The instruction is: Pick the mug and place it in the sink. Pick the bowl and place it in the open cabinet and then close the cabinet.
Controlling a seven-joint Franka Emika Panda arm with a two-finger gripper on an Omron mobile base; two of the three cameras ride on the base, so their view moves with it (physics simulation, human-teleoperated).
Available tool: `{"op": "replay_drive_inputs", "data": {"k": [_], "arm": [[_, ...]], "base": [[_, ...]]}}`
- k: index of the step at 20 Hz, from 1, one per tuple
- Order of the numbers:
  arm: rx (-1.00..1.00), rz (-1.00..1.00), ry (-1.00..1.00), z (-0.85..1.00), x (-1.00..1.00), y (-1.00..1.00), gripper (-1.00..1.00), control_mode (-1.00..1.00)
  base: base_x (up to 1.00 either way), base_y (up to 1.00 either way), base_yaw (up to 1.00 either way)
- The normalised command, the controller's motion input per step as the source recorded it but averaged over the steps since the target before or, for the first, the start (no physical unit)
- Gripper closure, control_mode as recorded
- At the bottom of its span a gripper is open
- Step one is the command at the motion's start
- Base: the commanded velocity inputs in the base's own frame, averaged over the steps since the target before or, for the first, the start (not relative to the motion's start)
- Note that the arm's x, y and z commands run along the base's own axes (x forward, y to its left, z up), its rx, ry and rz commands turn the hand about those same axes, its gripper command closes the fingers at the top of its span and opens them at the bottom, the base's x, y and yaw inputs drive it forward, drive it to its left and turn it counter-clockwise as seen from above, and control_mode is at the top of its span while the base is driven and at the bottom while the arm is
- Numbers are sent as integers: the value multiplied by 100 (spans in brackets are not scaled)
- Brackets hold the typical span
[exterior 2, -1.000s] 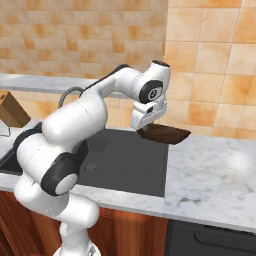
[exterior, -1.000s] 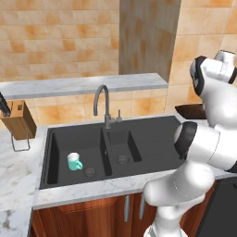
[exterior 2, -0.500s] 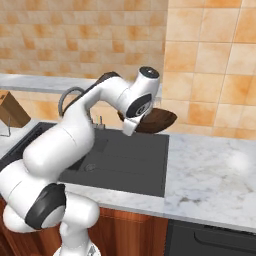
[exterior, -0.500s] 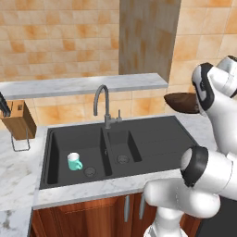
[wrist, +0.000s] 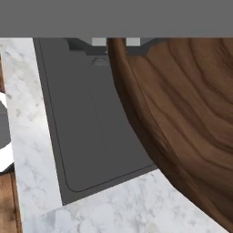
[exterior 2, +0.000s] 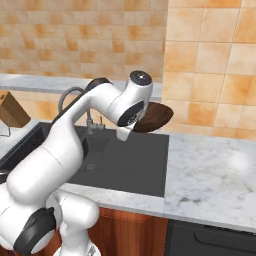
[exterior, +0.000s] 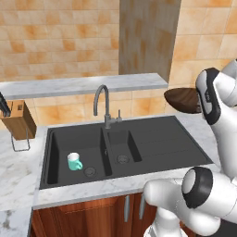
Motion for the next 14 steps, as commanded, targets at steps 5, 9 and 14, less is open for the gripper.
{"op": "replay_drive_inputs", "data": {"k": [5,9,14], "arm": [[0,0,-9,1,-55,12,100,-100],[0,0,-11,1,-42,19,100,-100],[0,0,0,0,0,0,100,100]], "base": [[0,0,0],[0,0,0],[-64,30,0]]}}
